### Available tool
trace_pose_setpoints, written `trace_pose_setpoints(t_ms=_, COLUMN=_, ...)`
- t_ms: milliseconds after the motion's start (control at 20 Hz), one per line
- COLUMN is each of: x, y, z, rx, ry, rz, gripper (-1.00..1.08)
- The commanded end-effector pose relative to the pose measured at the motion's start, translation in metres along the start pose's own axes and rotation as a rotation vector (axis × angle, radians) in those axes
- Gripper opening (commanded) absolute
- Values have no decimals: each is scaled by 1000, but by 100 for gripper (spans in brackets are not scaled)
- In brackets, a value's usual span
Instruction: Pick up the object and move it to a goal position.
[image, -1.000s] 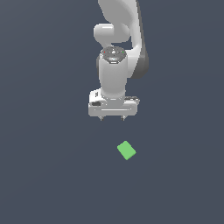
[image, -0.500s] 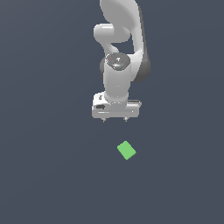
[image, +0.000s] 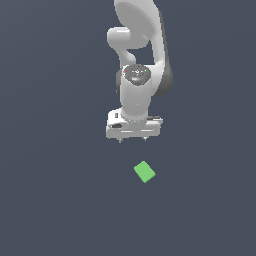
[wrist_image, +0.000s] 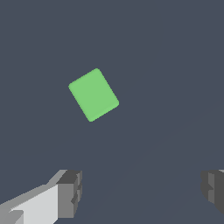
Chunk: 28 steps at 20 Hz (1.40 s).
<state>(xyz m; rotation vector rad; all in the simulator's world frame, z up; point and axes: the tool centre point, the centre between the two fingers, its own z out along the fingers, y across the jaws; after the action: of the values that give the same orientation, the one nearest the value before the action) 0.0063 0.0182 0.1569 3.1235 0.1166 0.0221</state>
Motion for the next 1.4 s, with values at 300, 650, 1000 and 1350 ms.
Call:
trace_pose_setpoints(t_ms=300, x=27, y=-15, z=26, rx=-1, ry=-5, rz=-162, gripper=100)
trace_pose_setpoints(t_ms=650, x=58, y=-35, z=63, rx=6, ry=-9, rz=-362, gripper=100)
trace_pose_setpoints(t_ms=1000, x=75, y=-49, z=90, rx=15, ry=-9, rz=-494, gripper=100)
trace_pose_setpoints(t_ms=1350, x=80, y=-54, z=101, rx=20, ry=-9, rz=-544, gripper=100)
